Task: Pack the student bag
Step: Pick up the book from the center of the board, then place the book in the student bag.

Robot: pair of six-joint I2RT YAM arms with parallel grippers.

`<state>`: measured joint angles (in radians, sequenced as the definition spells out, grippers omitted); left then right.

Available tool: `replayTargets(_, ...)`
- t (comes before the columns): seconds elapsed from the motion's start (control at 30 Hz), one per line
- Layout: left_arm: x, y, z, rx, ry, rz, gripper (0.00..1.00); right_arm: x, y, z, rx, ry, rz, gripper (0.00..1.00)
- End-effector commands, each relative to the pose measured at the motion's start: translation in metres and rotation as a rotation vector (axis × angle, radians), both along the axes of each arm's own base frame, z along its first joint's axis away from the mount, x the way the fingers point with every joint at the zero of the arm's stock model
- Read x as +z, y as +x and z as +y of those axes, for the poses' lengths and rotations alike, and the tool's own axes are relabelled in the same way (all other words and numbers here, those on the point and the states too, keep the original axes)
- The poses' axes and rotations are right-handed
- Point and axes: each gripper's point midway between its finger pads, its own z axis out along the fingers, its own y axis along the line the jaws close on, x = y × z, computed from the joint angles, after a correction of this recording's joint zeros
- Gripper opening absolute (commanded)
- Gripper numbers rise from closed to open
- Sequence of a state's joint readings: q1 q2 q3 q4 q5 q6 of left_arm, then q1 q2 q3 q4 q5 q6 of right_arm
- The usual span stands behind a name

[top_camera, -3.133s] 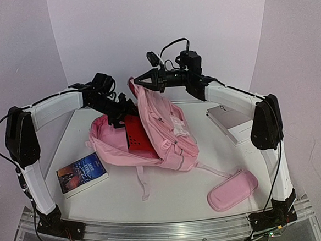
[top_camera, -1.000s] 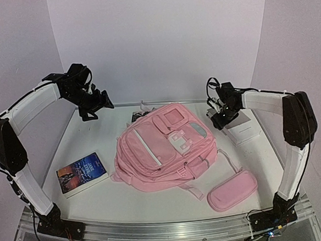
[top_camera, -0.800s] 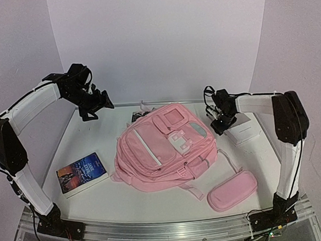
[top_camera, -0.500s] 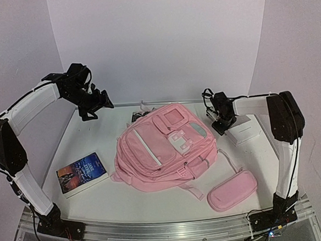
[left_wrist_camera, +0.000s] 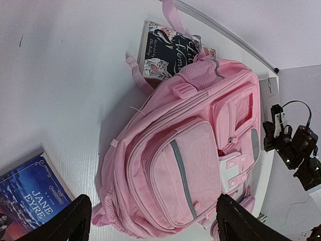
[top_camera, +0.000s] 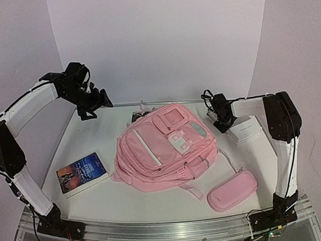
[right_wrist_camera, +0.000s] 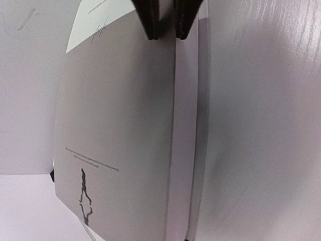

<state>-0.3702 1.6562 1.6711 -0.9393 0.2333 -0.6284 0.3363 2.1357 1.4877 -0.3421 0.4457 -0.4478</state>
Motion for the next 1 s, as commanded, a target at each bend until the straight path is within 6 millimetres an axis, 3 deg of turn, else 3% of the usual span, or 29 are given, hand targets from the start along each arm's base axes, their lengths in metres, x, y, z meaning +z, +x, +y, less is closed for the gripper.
replayTargets(0.0, 0.015, -0.002, 0.000, -0.012, -0.011, -0.044, 0.86, 0.016, 0.004, -0.001, 0.005, -0.002, -0.024, 0.00)
replayTargets(0.33, 0.010, 0.005, -0.008, -0.034, -0.028, -0.042, 0.86, 0.115, 0.004, 0.012, 0.062, 0.094, -0.127, 0.00)
replayTargets(0.53, 0.008, 0.008, -0.009, -0.039, -0.028, -0.040, 0.86, 0.174, -0.006, 0.035, 0.136, 0.239, -0.143, 0.00)
replayTargets(0.7, 0.010, 0.009, -0.011, -0.038, -0.036, -0.043, 0.87, 0.231, -0.023, 0.076, 0.274, 0.461, -0.135, 0.00)
replayTargets(0.83, 0.012, 0.011, -0.011, -0.036, -0.042, -0.052, 0.87, 0.268, -0.047, 0.122, 0.427, 0.630, -0.118, 0.00)
replayTargets(0.97, 0.015, 0.011, -0.010, -0.031, -0.041, -0.057, 0.87, 0.291, -0.075, 0.170, 0.559, 0.702, -0.110, 0.00)
